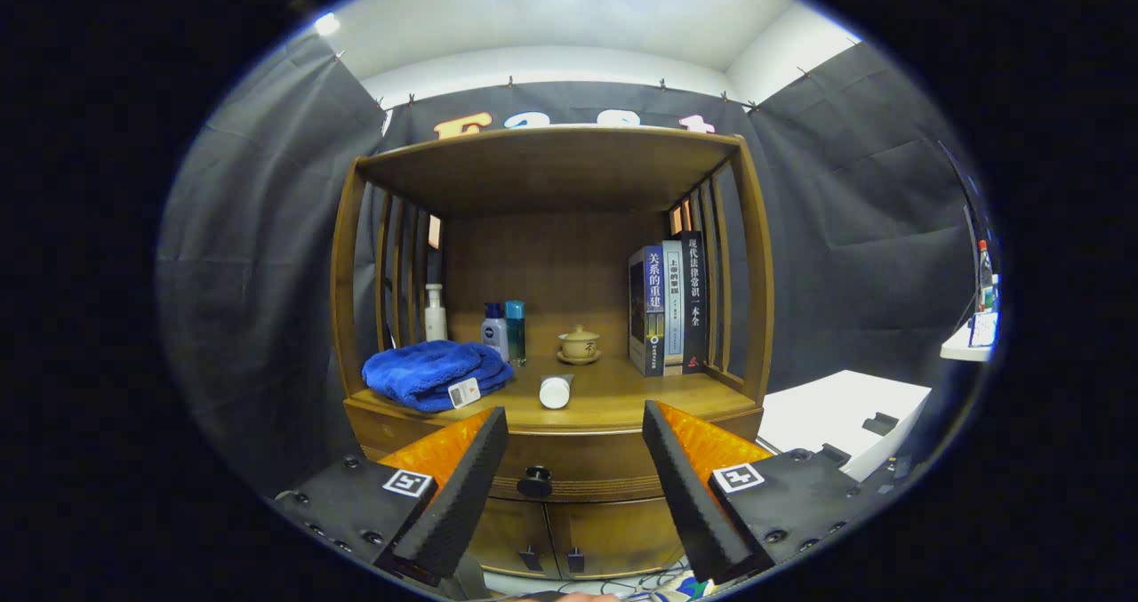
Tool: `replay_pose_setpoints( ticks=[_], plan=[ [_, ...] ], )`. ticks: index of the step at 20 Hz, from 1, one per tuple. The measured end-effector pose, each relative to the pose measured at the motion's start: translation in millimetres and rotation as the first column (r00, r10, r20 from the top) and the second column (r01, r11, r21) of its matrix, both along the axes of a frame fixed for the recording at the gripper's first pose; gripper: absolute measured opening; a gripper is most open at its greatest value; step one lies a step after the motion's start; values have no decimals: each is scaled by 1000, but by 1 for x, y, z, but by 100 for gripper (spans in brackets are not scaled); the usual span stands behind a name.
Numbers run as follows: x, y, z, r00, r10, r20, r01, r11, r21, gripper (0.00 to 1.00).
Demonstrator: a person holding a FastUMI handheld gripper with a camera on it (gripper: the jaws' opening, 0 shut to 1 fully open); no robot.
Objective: Pull open the drawer, take out the items inside it, and place them on the countertop above the cabinet.
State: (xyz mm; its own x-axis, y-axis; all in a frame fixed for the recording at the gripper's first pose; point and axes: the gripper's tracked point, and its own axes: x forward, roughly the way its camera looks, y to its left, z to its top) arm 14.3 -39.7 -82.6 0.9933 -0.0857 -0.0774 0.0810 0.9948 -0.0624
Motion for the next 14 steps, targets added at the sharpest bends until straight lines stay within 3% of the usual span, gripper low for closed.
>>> replay_pose_setpoints(
  ticks=[4,8,12,14],
  plan=[
    [10,10,-4,998,65,10,-65,997,50,99],
    [4,-34,-25,995,-79,-55,82,995,64,98],
    [-5,-19,10,995,-4,101,0,999,40,98],
    [-2,-22,10,996,-17,88,17,1000,3,98]
  ],
)
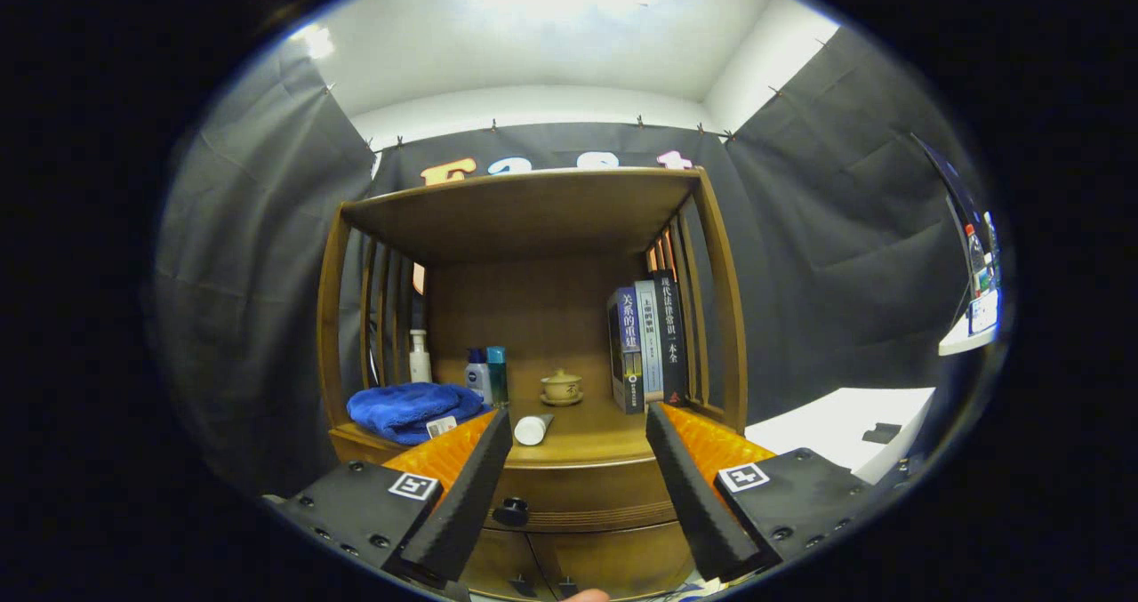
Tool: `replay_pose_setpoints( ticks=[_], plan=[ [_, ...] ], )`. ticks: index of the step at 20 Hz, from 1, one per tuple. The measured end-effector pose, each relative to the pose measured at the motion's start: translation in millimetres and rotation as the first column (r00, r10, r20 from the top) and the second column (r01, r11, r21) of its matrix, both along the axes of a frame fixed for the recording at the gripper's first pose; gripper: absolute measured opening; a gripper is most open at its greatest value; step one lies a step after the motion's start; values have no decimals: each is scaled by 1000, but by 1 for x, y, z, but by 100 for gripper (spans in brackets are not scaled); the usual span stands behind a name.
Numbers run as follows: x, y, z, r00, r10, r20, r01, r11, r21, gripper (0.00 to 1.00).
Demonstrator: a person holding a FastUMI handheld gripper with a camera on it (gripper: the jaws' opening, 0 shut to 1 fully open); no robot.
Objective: Pull open the drawer, take out the items inside it, and place them on the countertop above the cabinet.
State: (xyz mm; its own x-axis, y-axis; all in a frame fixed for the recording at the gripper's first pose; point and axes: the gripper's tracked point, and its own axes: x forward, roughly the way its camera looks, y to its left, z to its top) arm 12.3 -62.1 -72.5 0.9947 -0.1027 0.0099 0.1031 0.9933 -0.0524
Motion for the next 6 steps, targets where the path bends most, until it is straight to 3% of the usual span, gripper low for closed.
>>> replay_pose_setpoints(
  ticks=[6],
  plan=[
    [25,24,-4,998,42,-55,-43,999,-18,98]
  ],
)
